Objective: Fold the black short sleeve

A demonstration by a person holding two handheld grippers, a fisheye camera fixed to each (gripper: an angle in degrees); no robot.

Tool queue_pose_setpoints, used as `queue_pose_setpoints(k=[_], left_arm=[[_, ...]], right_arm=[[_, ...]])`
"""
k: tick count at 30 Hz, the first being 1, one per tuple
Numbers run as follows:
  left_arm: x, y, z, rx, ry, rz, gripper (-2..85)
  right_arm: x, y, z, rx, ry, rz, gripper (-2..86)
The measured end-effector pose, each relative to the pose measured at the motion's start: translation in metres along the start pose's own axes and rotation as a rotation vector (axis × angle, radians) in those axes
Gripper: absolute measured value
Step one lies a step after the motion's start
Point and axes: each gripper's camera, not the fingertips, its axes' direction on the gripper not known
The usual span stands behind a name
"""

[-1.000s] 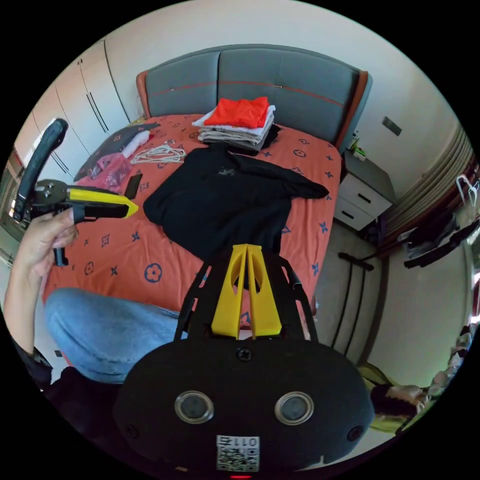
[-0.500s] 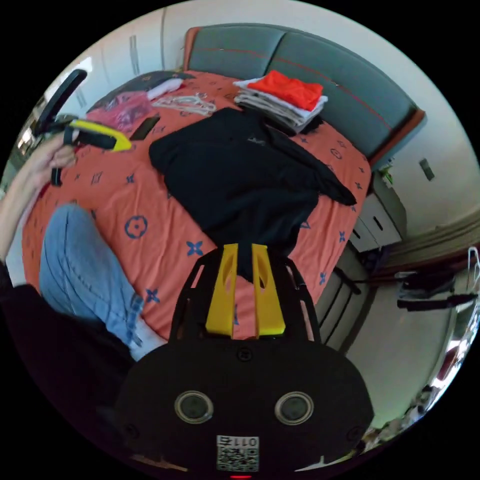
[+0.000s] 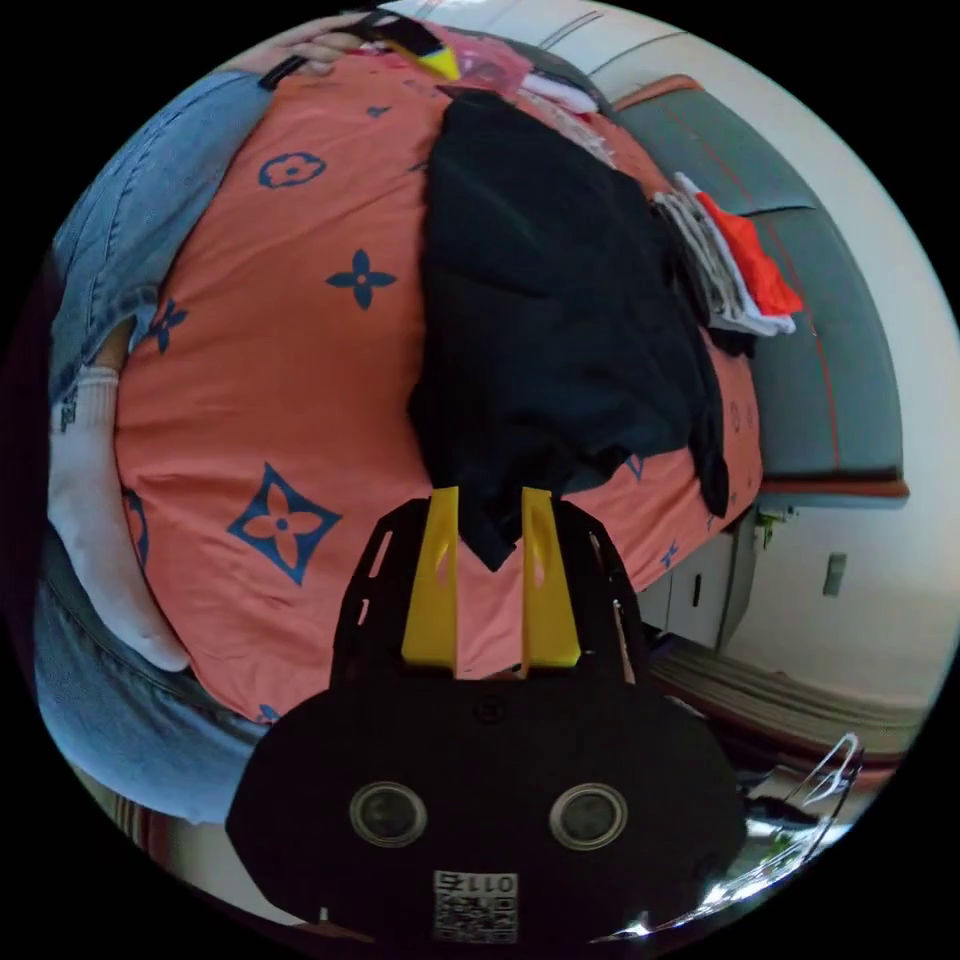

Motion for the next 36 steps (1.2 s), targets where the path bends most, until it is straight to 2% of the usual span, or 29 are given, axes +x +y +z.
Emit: queue_pose_setpoints(k=[3,6,7,9,11,14,16,19,22,24,25,26,27,29,31,34,36], left_arm=[[-0.007,0.004,-0.005,0.016,-0.093,-0.019,2.9],[-0.016,0.000,0.004,-0.046,-0.064,-0.025,3.3],[-0.017,-0.002,0.008,-0.070,-0.067,-0.013,3.5],[-0.014,-0.005,0.014,-0.100,-0.084,0.016,3.8],[-0.008,-0.008,0.023,-0.160,-0.149,0.058,4.4],[0.008,-0.009,0.041,-0.272,-0.240,0.151,5.8],[0.016,-0.010,0.054,-0.344,-0.282,0.194,8.0],[0.020,-0.020,0.070,-0.375,-0.494,0.240,15.1],[0.005,-0.045,0.093,-0.447,-0.641,0.181,19.0],[-0.002,-0.060,0.105,-0.484,-0.628,0.162,17.9],[-0.002,-0.069,0.105,-0.444,-0.638,0.176,12.9],[0.000,-0.076,0.100,-0.393,-0.680,0.209,4.3],[0.001,-0.079,0.097,-0.376,-0.679,0.234,3.7],[0.003,-0.100,0.077,-0.399,-0.570,0.273,1.7],[0.015,-0.112,0.049,-0.442,-0.503,0.376,0.9],[0.041,-0.129,-0.008,-0.630,-0.408,0.561,0.3],[0.055,-0.141,-0.045,-0.665,-0.445,0.627,0.2]], right_arm=[[-0.004,-0.001,0.023,-0.108,-0.036,-0.100,5.0],[0.008,0.009,0.018,-0.124,-0.215,-0.047,3.1],[0.020,0.014,0.009,-0.109,-0.292,0.031,2.7],[0.042,0.024,-0.020,0.006,-0.373,0.166,2.3],[0.079,0.042,-0.074,0.234,-0.426,0.381,2.1],[0.120,0.061,-0.140,0.482,-0.392,0.531,1.8],[0.139,0.065,-0.170,0.556,-0.342,0.565,1.7],[0.165,0.066,-0.201,0.598,-0.318,0.603,1.7],[0.183,0.065,-0.205,0.541,-0.285,0.622,1.6],[0.191,0.065,-0.198,0.475,-0.272,0.635,1.6],[0.196,0.065,-0.191,0.421,-0.257,0.638,1.5],[0.199,0.067,-0.183,0.350,-0.205,0.640,1.5],[0.200,0.068,-0.177,0.312,-0.180,0.640,1.4],[0.205,0.079,-0.153,0.190,-0.121,0.657,1.2],[0.206,0.091,-0.141,0.148,-0.137,0.659,1.1],[0.199,0.107,-0.144,0.168,-0.235,0.588,1.1],[0.193,0.116,-0.151,0.205,-0.244,0.565,1.2]])
